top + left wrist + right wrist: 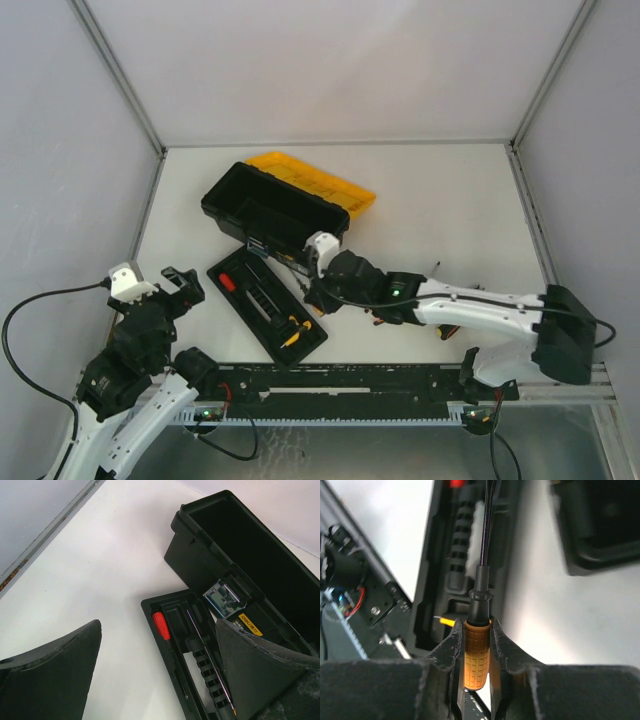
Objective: Pack the tool kit
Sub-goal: Place the screwdriver in the compartment layer.
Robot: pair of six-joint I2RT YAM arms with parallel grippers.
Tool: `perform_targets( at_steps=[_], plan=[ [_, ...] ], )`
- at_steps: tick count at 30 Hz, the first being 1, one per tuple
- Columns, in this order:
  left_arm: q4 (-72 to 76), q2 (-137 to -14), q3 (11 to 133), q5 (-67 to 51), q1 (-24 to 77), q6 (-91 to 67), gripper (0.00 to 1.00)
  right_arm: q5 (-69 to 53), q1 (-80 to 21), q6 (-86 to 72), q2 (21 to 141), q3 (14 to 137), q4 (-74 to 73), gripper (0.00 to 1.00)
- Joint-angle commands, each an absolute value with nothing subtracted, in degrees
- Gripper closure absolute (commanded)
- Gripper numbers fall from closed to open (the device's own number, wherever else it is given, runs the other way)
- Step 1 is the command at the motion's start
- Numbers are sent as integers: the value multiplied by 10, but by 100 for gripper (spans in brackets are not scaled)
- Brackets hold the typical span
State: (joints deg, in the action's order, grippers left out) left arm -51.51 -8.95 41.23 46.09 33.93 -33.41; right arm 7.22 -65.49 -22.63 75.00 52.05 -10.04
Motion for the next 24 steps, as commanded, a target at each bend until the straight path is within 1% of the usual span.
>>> perform_targets(
  at_steps=[1, 4, 8, 13, 18, 24],
  plan=[
    [-497, -96, 406, 457, 335, -324, 0, -66, -672, -204, 822, 587, -83, 100],
    [-496, -94, 405, 456, 335, -325, 0, -49, -683, -227, 890, 642, -121, 100],
    [-497, -93, 405, 456, 336, -325, 0, -63, -698, -241, 951, 684, -137, 100],
    [-497, -90, 405, 455, 336, -325, 0, -72, -707, -267, 1001, 703, -127, 100],
    [-498, -89, 405, 455, 335, -325, 0, -61, -716, -259, 1057, 752, -153, 100],
    [-498, -84, 404, 455, 335, -326, 0, -35, -719, -301, 1080, 760, -165, 100]
  ],
)
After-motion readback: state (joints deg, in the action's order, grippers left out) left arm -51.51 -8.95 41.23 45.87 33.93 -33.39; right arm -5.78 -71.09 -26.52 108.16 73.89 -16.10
